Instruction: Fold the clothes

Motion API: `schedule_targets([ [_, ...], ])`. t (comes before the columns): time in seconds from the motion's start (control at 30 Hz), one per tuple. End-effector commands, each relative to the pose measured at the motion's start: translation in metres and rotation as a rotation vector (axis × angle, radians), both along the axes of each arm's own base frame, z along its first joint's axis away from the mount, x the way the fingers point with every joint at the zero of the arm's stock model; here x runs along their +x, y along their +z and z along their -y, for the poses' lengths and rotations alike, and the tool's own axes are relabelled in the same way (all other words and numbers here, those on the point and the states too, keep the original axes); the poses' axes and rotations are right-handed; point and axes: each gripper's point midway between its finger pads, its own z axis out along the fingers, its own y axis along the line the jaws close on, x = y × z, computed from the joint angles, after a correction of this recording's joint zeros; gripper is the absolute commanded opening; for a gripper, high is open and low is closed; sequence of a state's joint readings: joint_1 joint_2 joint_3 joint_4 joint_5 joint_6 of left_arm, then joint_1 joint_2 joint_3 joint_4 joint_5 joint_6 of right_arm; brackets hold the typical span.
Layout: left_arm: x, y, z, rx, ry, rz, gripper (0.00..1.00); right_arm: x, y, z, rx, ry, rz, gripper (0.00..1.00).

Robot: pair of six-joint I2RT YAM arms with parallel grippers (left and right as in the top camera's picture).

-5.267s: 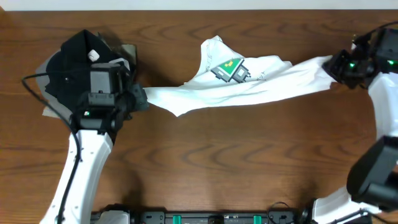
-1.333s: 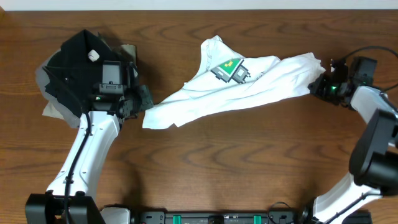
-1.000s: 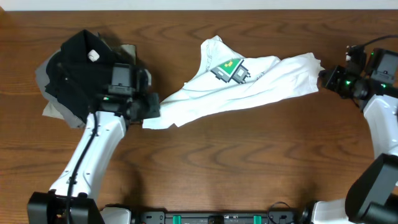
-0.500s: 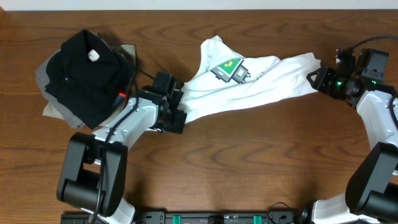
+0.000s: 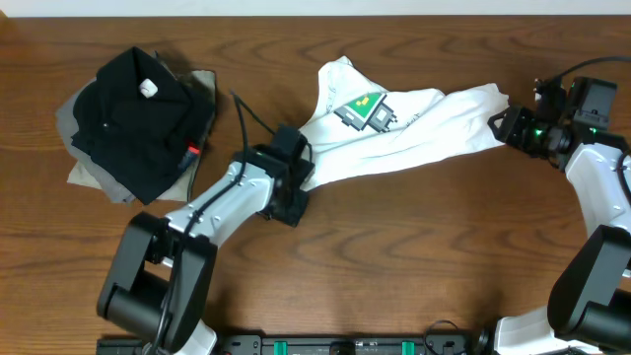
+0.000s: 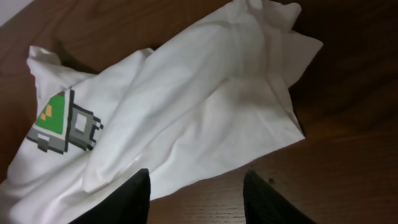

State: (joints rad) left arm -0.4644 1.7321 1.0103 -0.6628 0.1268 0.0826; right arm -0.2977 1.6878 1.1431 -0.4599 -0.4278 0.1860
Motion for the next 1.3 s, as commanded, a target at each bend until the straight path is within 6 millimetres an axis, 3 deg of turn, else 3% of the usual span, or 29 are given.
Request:
schedule_targets([
  [0.0, 0.017, 0.029, 0.002, 0.035, -0.029, 0.124, 0.51, 0.0, -0.001, -0.001, -0.008, 0.0, -0.002, 0.47],
  [0.17, 0.016, 0.021, 0.006, 0.043, -0.067, 0.115, 0.51, 0.001, -0.001, -0.001, -0.008, 0.0, -0.001, 0.47],
  [0.27, 0.02, 0.011, 0.008, 0.049, -0.113, 0.114, 0.39, 0.001, -0.001, -0.001, -0.009, 0.0, 0.001, 0.47],
  [0.43, 0.022, 0.005, 0.016, 0.047, -0.177, 0.127, 0.35, 0.001, -0.001, -0.001, -0.009, 0.0, 0.001, 0.48],
  [0.67, 0.033, 0.0, 0.022, 0.045, -0.237, 0.167, 0.35, 0.001, -0.001, -0.001, -0.008, 0.0, 0.001, 0.46],
  [1.03, 0.032, -0.03, 0.019, 0.075, -0.243, 0.115, 0.34, 0.0, -0.001, -0.001, -0.007, 0.001, -0.002, 0.43],
  [1.13, 0.037, -0.029, 0.018, 0.086, -0.238, 0.136, 0.25, 0.0, -0.001, -0.001, -0.007, 0.0, -0.003, 0.43],
  [1.2, 0.038, -0.028, 0.019, 0.086, -0.234, 0.142, 0.09, 0.0, -0.001, -0.001, -0.008, 0.0, -0.003, 0.42],
  [1.27, 0.038, -0.023, 0.019, 0.083, -0.206, 0.141, 0.06, 0.0, -0.002, 0.0, -0.012, -0.003, -0.004, 0.43],
])
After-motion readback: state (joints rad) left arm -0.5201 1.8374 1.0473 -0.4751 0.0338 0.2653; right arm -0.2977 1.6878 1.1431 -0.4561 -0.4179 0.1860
